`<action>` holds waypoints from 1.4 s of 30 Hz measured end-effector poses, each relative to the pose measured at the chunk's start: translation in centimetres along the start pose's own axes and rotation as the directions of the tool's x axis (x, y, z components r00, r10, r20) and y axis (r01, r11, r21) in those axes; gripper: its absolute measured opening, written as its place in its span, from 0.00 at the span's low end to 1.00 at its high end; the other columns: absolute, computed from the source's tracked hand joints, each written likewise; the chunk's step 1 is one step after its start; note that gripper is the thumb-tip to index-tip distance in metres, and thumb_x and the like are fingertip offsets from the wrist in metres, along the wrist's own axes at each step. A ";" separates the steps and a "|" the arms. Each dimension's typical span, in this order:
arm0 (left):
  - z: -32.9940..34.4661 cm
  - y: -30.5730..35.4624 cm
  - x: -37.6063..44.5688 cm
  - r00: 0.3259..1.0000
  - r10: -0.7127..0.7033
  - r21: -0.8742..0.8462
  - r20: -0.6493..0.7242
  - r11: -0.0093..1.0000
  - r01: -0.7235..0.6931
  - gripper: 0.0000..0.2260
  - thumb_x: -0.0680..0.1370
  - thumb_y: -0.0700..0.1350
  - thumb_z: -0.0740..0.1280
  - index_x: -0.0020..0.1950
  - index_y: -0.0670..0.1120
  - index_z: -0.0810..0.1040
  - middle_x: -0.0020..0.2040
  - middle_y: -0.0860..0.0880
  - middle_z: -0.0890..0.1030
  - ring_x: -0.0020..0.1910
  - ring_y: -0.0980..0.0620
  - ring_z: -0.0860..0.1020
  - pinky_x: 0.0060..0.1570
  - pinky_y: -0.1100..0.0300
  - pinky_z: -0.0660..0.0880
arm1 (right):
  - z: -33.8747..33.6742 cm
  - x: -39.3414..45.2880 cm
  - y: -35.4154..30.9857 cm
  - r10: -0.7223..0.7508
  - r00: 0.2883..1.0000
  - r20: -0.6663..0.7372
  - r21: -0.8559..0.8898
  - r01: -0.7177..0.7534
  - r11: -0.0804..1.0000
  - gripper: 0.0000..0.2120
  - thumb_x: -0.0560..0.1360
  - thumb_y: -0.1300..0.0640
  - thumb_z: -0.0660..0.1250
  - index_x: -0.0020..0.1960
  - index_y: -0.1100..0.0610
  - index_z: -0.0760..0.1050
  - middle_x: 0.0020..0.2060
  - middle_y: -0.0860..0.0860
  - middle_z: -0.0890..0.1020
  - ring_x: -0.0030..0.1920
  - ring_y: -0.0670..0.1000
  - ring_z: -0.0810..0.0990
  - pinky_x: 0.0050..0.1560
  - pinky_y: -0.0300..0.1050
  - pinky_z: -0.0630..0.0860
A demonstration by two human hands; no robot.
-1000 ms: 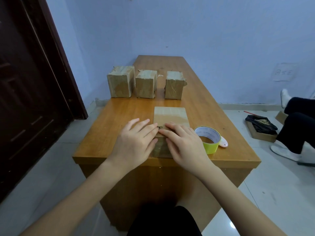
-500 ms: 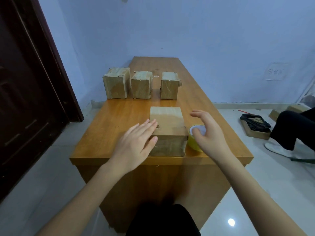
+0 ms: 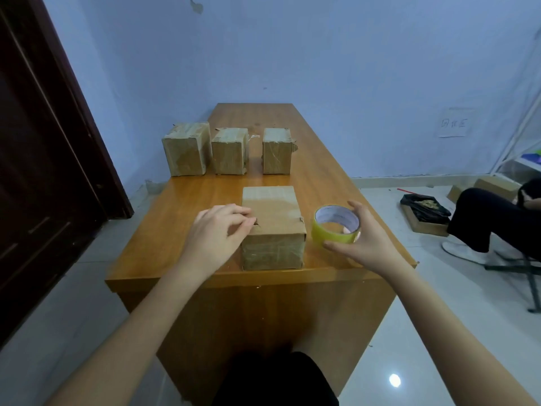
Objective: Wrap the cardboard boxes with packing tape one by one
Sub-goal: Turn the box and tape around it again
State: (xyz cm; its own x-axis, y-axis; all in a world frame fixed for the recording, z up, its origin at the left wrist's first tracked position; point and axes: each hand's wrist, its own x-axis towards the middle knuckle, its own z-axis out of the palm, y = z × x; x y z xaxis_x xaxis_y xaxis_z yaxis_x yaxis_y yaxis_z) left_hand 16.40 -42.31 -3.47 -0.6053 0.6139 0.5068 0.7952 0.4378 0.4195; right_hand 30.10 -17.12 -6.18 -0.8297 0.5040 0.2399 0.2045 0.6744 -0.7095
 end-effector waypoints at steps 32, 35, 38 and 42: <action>-1.4 6.7 1.0 0.918 -0.348 -0.692 -0.189 0.711 0.127 0.02 0.78 0.46 0.63 0.47 0.49 0.74 0.44 0.51 0.80 0.36 0.60 0.79 0.30 0.70 0.73 | 0.7 -2.6 -9.6 -0.403 0.914 -0.039 0.403 0.383 0.831 0.41 0.61 0.40 0.76 0.68 0.44 0.60 0.58 0.44 0.73 0.57 0.42 0.75 0.54 0.30 0.72; -1.3 6.3 1.0 0.905 -0.384 -0.702 -0.183 0.696 0.153 0.05 0.79 0.47 0.62 0.50 0.47 0.73 0.45 0.50 0.79 0.37 0.58 0.79 0.29 0.70 0.72 | 1.7 -2.1 -10.1 -0.382 0.916 -0.122 0.396 0.398 0.828 0.31 0.62 0.44 0.75 0.59 0.44 0.64 0.53 0.41 0.73 0.53 0.40 0.75 0.49 0.30 0.74; -1.2 5.9 1.1 0.890 -0.412 -0.713 -0.196 0.683 0.159 0.07 0.79 0.49 0.61 0.52 0.45 0.73 0.45 0.50 0.79 0.36 0.60 0.78 0.27 0.71 0.71 | 2.6 -1.8 -11.0 -0.356 0.924 -0.141 0.472 0.379 0.796 0.31 0.60 0.42 0.74 0.57 0.44 0.64 0.52 0.42 0.73 0.50 0.35 0.74 0.45 0.29 0.74; -1.0 5.7 1.4 0.856 -0.489 -0.764 -0.166 0.613 0.202 0.07 0.80 0.50 0.60 0.49 0.47 0.72 0.41 0.49 0.79 0.27 0.62 0.75 0.25 0.71 0.70 | 3.6 -1.1 -11.8 -0.303 0.947 -0.104 0.586 0.304 0.751 0.33 0.61 0.47 0.76 0.60 0.52 0.65 0.51 0.45 0.74 0.47 0.33 0.76 0.41 0.27 0.73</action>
State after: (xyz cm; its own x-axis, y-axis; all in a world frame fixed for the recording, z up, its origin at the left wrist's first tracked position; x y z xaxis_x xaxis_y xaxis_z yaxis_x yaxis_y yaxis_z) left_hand 20.08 -39.60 0.32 -0.9130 0.2028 0.3539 0.3379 -0.1097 0.9348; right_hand 26.72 -27.53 -0.46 -0.7942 0.3292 0.5107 -0.4031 0.3434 -0.8483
